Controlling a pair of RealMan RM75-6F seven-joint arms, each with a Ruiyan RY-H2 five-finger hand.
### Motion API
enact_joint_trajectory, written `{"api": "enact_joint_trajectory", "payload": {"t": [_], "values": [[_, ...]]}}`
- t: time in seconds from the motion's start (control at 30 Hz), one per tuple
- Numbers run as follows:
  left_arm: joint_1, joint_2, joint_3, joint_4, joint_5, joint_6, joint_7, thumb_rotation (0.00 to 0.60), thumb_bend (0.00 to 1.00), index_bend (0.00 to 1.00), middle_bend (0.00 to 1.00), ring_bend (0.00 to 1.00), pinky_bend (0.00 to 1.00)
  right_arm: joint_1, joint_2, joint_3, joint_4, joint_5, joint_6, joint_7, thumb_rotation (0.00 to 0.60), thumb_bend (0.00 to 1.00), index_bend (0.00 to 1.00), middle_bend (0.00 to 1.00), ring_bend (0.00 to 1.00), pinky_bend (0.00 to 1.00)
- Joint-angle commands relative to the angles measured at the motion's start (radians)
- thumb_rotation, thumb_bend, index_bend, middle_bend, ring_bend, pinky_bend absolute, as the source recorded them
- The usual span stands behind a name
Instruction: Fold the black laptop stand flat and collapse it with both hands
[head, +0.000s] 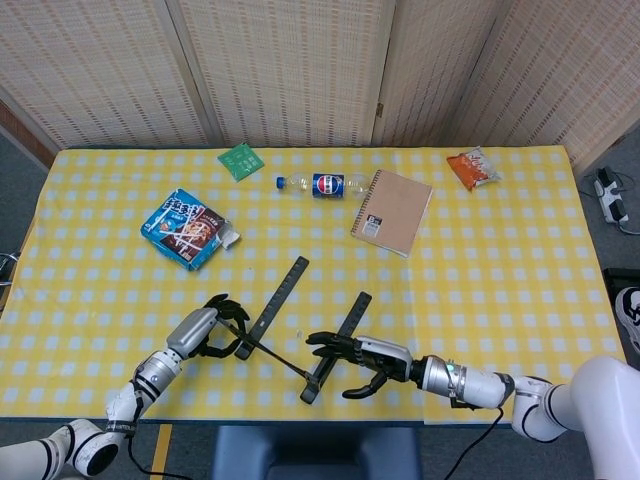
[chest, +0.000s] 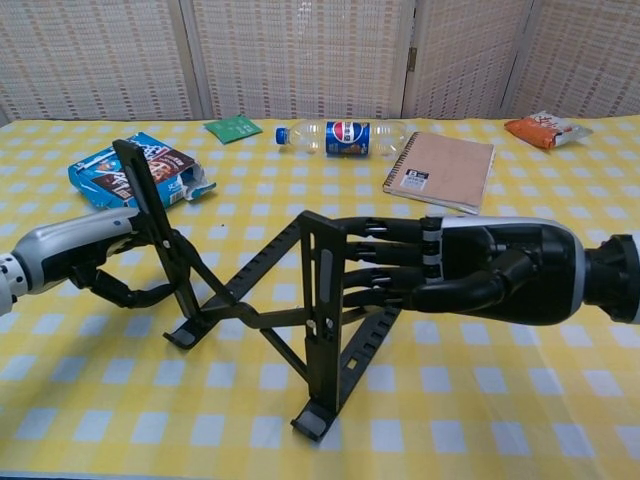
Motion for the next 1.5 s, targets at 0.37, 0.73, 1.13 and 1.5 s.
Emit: {"api": "enact_joint_trajectory", "payload": {"t": [0.37,0.73,1.13,1.5], "values": [[0.001,-0.003,-0.007,-0.009,-0.003,-0.007,0.013,0.600,0.67,0.58,0.36,0.19,0.00,-0.051,-0.082,0.001,0.046,0.027,0.002,0.126,0.593,0.29,0.00,0.01,0.02,0.00],[0.002,-0.004,-0.010,-0.014,-0.002,-0.010,0.019,0.600,0.67,0.58,0.36,0.19,0.00,-0.054,-0.126,-0.023,0.121,-0.019,0.058,0.307,0.291,0.29,0.00,0.00,0.00,0.00],[0.002,-0.003,-0.010,-0.018,0.003,-0.011,0.021,0.600,0.67,0.58,0.36,0.18,0.00,-0.085,-0.160,-0.025,0.126,0.001,0.076,0.365,0.271,0.29,0.00,0.00,0.00,0.00],[0.002,-0.003,-0.012,-0.018,0.005,-0.012,0.021,0.600,0.67,0.58,0.36,0.18,0.00,-0.107,-0.154,-0.044,0.118,0.010,0.061,0.357,0.266,0.29,0.00,0.00,0.00,0.00]]}}
